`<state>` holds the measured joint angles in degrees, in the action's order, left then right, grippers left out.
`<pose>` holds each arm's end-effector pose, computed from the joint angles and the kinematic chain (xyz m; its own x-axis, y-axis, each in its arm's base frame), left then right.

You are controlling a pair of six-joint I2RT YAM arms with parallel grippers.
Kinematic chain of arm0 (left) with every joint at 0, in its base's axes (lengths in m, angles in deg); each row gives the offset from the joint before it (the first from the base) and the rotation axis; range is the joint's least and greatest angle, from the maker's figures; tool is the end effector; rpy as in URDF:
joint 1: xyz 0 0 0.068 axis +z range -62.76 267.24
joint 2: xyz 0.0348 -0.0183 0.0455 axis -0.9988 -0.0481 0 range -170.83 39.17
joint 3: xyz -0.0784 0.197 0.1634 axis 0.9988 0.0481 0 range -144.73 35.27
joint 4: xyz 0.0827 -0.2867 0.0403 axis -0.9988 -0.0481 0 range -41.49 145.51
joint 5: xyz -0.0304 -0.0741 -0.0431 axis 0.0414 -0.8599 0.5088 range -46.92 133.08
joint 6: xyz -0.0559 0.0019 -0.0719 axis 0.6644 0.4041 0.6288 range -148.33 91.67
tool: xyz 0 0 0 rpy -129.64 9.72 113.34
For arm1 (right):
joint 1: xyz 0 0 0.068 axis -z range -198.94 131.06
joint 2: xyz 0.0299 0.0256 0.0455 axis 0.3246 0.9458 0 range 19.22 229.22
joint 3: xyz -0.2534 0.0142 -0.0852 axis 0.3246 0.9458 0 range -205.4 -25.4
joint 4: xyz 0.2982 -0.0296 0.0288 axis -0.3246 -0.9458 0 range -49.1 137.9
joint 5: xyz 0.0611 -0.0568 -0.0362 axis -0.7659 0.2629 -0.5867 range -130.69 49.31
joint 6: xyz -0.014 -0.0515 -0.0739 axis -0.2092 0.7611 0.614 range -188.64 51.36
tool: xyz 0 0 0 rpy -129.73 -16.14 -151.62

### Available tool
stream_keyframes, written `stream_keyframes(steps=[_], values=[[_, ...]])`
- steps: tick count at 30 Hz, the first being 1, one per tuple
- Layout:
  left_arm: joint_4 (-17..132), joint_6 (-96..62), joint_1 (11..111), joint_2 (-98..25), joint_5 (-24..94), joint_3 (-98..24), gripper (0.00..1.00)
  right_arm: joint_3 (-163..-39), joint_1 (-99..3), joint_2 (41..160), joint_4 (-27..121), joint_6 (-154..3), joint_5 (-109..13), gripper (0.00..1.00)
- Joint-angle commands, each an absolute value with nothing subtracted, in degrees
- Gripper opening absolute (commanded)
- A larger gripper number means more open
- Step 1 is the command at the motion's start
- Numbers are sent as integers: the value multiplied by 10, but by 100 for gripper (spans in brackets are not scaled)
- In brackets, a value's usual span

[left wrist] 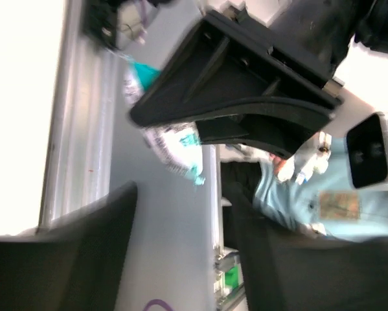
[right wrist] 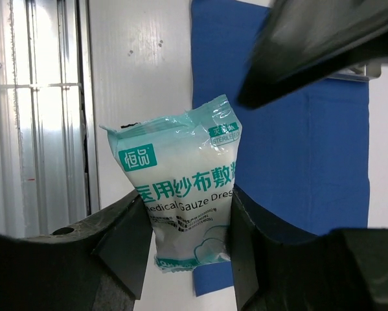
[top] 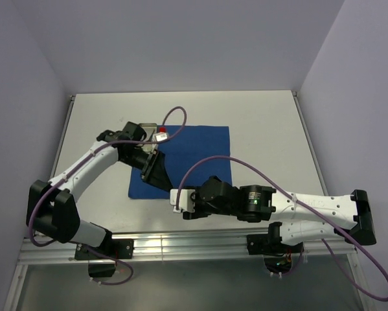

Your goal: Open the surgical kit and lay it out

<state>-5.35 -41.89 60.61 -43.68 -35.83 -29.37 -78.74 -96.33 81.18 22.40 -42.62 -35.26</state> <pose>0.2287 -0.2043 0.2494 -0.7940 0.4487 -0.4102 0.4513 -0.0171 -0.8922 0.0773 0.3101 0.2710 0.3087 -0.6207 -0.7208 -0.9114 0.0240 -0.4109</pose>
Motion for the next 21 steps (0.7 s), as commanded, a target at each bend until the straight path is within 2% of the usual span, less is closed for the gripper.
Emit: stream_keyframes(steps=[1, 3, 6, 7, 8, 12, 15, 16, 21], values=[[-31, -419, 682, -406, -361, -326, 81, -770, -966, 792, 257, -437, -332, 52], [60, -364, 760, -386, -337, -333, 89, -759, -964, 787, 265, -455, -327, 52], [218, -198, 850, -333, -256, -330, 93, -735, -936, 783, 290, -508, -329, 52], [242, -188, 862, -315, -226, -327, 95, -732, -907, 783, 302, -527, -330, 52], [256, -187, 867, -299, -158, -327, 96, -732, -890, 786, 308, -572, -328, 52], [304, -186, 867, -214, -6, -301, 99, -751, -815, 810, 320, -684, -291, 53], [313, -158, 867, -187, 62, -279, 99, -782, -769, 849, 311, -758, -264, 53], [318, -139, 867, -182, 124, -267, 99, -799, -758, 862, 304, -773, -256, 53], [301, -68, 867, -201, 272, -266, 99, -899, -681, 987, 251, -880, -240, 52]])
